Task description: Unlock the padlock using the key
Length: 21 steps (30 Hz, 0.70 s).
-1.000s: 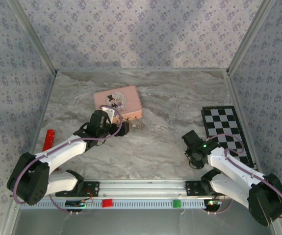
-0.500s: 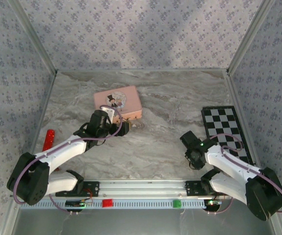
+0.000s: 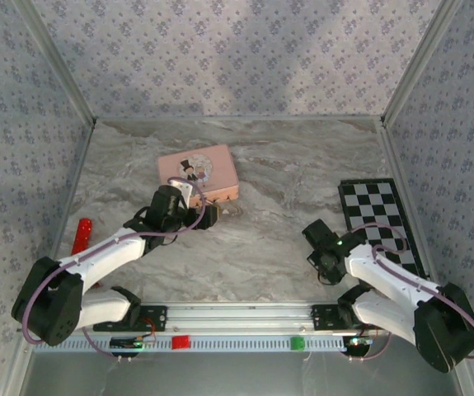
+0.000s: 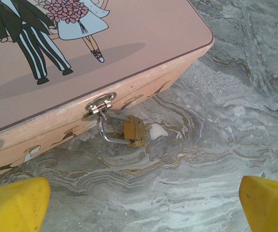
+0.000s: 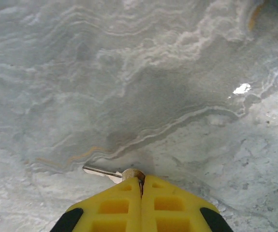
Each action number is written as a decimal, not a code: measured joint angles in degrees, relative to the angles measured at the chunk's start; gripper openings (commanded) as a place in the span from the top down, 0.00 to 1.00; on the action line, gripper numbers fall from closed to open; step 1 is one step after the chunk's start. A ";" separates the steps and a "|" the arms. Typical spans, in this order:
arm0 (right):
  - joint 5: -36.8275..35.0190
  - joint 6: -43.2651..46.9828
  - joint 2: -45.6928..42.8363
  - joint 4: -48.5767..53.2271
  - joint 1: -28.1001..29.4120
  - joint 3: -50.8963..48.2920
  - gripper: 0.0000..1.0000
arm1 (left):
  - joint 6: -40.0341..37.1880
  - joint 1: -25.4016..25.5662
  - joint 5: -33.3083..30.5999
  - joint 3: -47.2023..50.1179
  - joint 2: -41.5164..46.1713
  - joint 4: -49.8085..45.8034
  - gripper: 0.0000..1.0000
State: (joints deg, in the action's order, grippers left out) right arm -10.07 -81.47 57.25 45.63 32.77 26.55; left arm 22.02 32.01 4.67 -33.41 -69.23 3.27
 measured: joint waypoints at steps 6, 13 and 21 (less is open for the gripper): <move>-1.31 6.69 -2.25 -0.72 0.00 4.83 1.00 | -0.15 0.00 0.00 0.00 -0.42 -0.02 0.00; 0.83 20.26 -1.81 -9.68 0.00 9.53 1.00 | 0.37 0.00 0.94 -0.15 -0.44 0.00 0.00; 7.82 32.98 -0.31 -26.03 0.00 13.20 1.00 | 5.16 0.00 6.86 -3.78 1.22 0.20 0.00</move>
State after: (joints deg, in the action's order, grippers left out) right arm -2.24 -48.49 56.95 19.59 32.77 39.75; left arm 27.18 32.01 11.53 -37.19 -68.01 3.46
